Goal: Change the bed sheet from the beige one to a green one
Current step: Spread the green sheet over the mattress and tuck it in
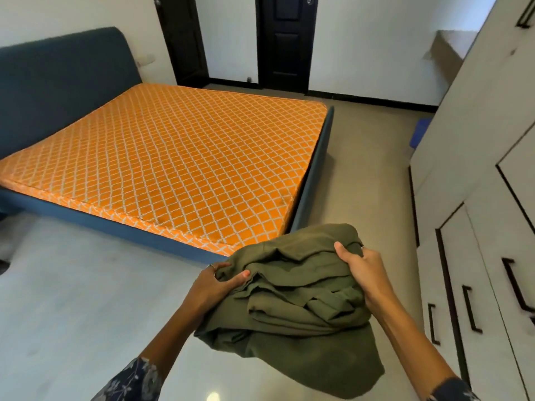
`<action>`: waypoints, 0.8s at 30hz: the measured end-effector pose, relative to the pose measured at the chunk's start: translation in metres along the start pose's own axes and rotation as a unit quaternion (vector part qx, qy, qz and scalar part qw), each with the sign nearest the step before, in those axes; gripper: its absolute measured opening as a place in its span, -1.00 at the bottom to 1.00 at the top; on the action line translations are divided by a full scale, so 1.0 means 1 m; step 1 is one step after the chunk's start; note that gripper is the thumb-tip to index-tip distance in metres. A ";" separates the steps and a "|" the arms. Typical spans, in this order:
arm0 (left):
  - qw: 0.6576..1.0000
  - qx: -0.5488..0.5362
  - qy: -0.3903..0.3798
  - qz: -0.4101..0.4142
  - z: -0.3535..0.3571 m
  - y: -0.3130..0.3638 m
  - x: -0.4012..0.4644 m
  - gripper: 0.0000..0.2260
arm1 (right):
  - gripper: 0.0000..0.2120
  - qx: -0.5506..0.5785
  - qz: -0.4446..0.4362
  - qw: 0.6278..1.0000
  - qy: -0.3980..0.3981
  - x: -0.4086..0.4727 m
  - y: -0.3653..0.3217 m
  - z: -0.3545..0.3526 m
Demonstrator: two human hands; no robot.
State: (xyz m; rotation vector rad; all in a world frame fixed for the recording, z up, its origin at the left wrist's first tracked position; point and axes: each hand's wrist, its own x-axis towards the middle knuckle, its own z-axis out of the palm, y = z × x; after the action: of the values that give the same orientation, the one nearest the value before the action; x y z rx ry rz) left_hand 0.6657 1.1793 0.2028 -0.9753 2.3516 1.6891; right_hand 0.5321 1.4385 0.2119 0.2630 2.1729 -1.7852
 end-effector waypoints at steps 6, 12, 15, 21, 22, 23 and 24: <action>0.997 0.016 0.075 0.025 0.021 0.046 0.112 -0.85 | -0.72 -0.038 -0.052 0.998 -0.015 0.118 -0.061 0.014; 0.994 0.012 0.106 0.020 0.027 0.114 0.234 -0.84 | -0.56 -0.038 -0.064 0.997 -0.017 0.250 -0.131 0.037; 0.995 0.007 0.100 0.020 0.027 0.156 0.282 -0.84 | -0.66 -0.015 -0.051 0.998 -0.035 0.309 -0.165 0.043; 0.992 0.002 0.122 0.007 0.036 0.217 0.376 -0.89 | -0.62 0.063 -0.031 0.994 -0.082 0.419 -0.229 0.057; 0.992 -0.002 0.128 0.003 0.040 0.226 0.395 -0.89 | -0.61 0.070 -0.020 0.993 -0.090 0.443 -0.240 0.059; 0.991 -0.006 0.131 0.000 0.043 0.234 0.412 -0.89 | -0.59 0.080 -0.012 0.992 -0.099 0.466 -0.250 0.060; 0.991 -0.004 0.130 -0.002 0.046 0.242 0.426 -0.88 | -0.55 0.089 -0.002 0.990 -0.105 0.486 -0.259 0.063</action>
State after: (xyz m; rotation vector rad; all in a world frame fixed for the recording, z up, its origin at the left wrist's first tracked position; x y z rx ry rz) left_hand 0.1849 1.0758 0.2053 -1.2730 2.4955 1.6606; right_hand -0.0004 1.2968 0.2666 0.1043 1.8754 -1.9168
